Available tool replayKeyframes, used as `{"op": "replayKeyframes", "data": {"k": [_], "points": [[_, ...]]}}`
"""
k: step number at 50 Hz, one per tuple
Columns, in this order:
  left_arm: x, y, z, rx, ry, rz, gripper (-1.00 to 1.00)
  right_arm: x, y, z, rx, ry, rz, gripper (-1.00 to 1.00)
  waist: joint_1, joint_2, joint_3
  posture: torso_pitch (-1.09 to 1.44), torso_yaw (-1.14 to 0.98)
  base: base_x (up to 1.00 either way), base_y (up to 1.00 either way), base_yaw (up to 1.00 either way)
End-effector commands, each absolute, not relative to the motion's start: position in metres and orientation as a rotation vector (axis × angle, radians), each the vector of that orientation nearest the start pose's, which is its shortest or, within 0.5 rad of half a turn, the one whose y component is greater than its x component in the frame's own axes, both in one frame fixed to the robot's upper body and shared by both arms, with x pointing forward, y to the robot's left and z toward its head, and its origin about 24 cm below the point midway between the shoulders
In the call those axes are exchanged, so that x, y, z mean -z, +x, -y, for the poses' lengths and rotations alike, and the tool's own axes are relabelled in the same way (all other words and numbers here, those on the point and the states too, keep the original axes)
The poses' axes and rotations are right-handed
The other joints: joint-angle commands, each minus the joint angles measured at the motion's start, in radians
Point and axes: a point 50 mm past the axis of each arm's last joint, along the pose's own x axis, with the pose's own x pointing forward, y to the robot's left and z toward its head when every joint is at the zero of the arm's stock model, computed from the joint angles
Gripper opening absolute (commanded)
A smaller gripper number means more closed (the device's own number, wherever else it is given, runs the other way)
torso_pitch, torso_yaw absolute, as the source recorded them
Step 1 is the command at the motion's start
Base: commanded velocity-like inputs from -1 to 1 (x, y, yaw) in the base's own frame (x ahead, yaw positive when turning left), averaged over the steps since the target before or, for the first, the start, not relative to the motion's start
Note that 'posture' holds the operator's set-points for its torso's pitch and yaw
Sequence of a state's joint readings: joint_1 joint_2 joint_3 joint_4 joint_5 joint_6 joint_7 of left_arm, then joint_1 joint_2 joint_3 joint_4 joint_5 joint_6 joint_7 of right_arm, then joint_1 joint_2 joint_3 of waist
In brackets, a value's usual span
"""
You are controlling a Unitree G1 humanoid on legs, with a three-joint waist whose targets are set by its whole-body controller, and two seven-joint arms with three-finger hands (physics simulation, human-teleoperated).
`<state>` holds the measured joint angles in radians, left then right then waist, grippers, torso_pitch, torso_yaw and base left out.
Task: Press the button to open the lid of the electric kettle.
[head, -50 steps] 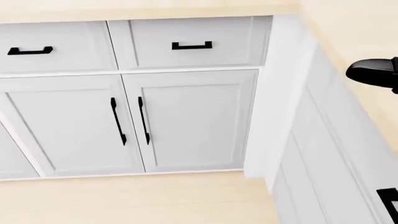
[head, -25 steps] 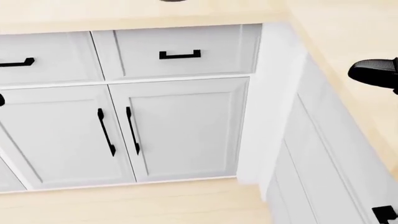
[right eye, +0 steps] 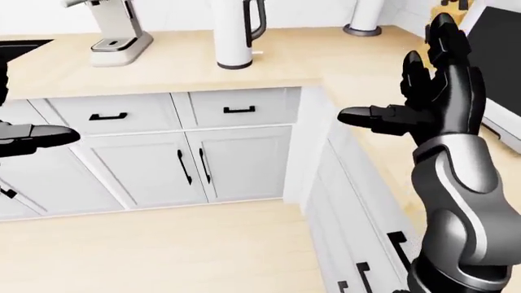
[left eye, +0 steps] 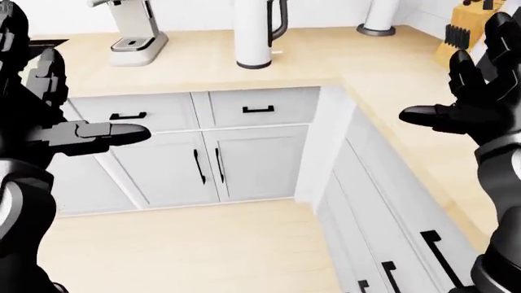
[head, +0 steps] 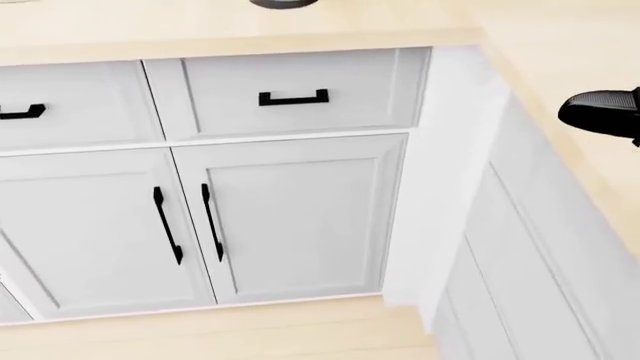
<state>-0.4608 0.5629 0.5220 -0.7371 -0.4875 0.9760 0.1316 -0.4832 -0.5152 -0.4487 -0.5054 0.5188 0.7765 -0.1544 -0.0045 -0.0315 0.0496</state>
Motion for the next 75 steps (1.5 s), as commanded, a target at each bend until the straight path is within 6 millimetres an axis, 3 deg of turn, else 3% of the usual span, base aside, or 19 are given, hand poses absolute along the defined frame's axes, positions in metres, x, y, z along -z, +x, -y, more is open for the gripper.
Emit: {"op": "replayKeyframes", "data": {"k": [1, 7, 10, 19, 23, 24, 32, 36, 37, 45, 49, 50, 52, 58, 62, 63, 64, 70, 75], "points": [[-0.2907, 0.2224, -0.2500, -0.236, 0.149, 0.434, 1.00, -0.2751, 0.2566, 0.2520, 0.189, -0.006, 0.416, 1.00, 0.008, -0.014, -0.019, 0.00, 0.00, 0.11, 0.00, 0.00], [-0.2917, 0.2222, -0.2495, -0.233, 0.150, 0.435, 1.00, -0.2754, 0.2565, 0.2516, 0.186, -0.008, 0.417, 1.00, 0.003, 0.037, -0.009, 0.00, 0.00, 0.12, 0.00, 0.00], [-0.2919, 0.2222, -0.2495, -0.234, 0.149, 0.436, 1.00, -0.2756, 0.2564, 0.2520, 0.186, -0.007, 0.417, 1.00, -0.004, 0.114, -0.022, 0.00, 0.00, 0.12, 0.00, 0.00], [-0.2925, 0.2212, -0.2496, -0.234, 0.151, 0.437, 1.00, -0.2755, 0.2560, 0.2531, 0.190, -0.003, 0.418, 1.00, 0.011, 0.049, -0.013, 0.00, 0.00, 0.12, 0.00, 0.00], [-0.2927, 0.2213, -0.2490, -0.231, 0.150, 0.436, 1.00, -0.2762, 0.2557, 0.2528, 0.190, -0.002, 0.420, 1.00, 0.017, -0.043, -0.027, 0.00, 0.00, 0.13, 0.00, 0.00], [-0.2931, 0.2213, -0.2489, -0.231, 0.151, 0.437, 1.00, -0.2762, 0.2559, 0.2529, 0.190, -0.002, 0.420, 1.00, 0.008, -0.011, -0.020, 0.00, 0.00, 0.13, 0.00, 0.00], [-0.2949, 0.2210, -0.2489, -0.233, 0.149, 0.440, 1.00, -0.2776, 0.2565, 0.2524, 0.187, -0.001, 0.422, 1.00, 0.005, 0.031, -0.007, 0.00, 0.00, 0.14, 0.00, 0.00], [-0.2950, 0.2209, -0.2489, -0.233, 0.150, 0.440, 1.00, -0.2774, 0.2560, 0.2527, 0.188, -0.002, 0.422, 1.00, -0.005, 0.124, -0.028, 0.00, 0.00, 0.13, 0.00, 0.00], [-0.2951, 0.2208, -0.2489, -0.233, 0.150, 0.441, 1.00, -0.2774, 0.2560, 0.2530, 0.189, -0.002, 0.422, 1.00, 0.005, 0.087, -0.022, 0.00, 0.00, 0.12, 0.00, 0.00], [-0.2956, 0.2204, -0.2487, -0.233, 0.152, 0.442, 1.00, -0.2777, 0.2560, 0.2538, 0.189, 0.000, 0.422, 1.00, 0.013, 0.048, -0.014, 0.00, 0.00, 0.14, 0.00, 0.00], [-0.2959, 0.2199, -0.2488, -0.233, 0.153, 0.443, 1.00, -0.2775, 0.2559, 0.2541, 0.192, 0.002, 0.423, 1.00, 0.017, -0.045, -0.030, 0.00, 0.00, 0.13, 0.00, 0.00], [-0.2959, 0.2198, -0.2485, -0.232, 0.152, 0.443, 1.00, -0.2775, 0.2559, 0.2542, 0.192, 0.002, 0.422, 1.00, 0.007, -0.002, -0.018, 0.00, 0.00, 0.12, 0.00, 0.00], [-0.2960, 0.2196, -0.2486, -0.232, 0.153, 0.443, 1.00, -0.2778, 0.2557, 0.2546, 0.193, 0.002, 0.423, 1.00, 0.008, -0.016, -0.019, 0.00, 0.00, 0.13, 0.00, 0.00], [-0.2962, 0.2190, -0.2491, -0.234, 0.152, 0.445, 1.00, -0.2783, 0.2552, 0.2549, 0.193, 0.002, 0.424, 1.00, 0.003, 0.036, -0.005, 0.00, 0.00, 0.14, 0.00, 0.00], [-0.2965, 0.2185, -0.2491, -0.234, 0.152, 0.445, 1.00, -0.2784, 0.2544, 0.2548, 0.194, 0.002, 0.424, 1.00, -0.004, 0.137, -0.031, 0.00, 0.00, 0.14, 0.00, 0.00], [-0.2966, 0.2185, -0.2493, -0.235, 0.153, 0.445, 1.00, -0.2786, 0.2542, 0.2547, 0.194, 0.002, 0.424, 1.00, 0.006, 0.089, -0.019, 0.00, 0.00, 0.14, 0.00, 0.00], [-0.2966, 0.2186, -0.2492, -0.234, 0.152, 0.445, 1.00, -0.2789, 0.2541, 0.2548, 0.194, 0.002, 0.425, 1.00, 0.001, 0.109, -0.016, 0.00, 0.00, 0.14, 0.00, 0.00], [-0.2979, 0.2187, -0.2494, -0.235, 0.152, 0.447, 1.00, -0.2807, 0.2546, 0.2544, 0.194, 0.002, 0.427, 1.00, 0.012, 0.058, -0.014, 0.00, 0.00, 0.14, 0.00, 0.00], [-0.2990, 0.2187, -0.2495, -0.235, 0.151, 0.449, 1.00, -0.2815, 0.2551, 0.2546, 0.194, 0.002, 0.428, 1.00, 0.018, -0.040, -0.022, 0.00, 0.00, 0.14, 0.00, 0.00]]}}
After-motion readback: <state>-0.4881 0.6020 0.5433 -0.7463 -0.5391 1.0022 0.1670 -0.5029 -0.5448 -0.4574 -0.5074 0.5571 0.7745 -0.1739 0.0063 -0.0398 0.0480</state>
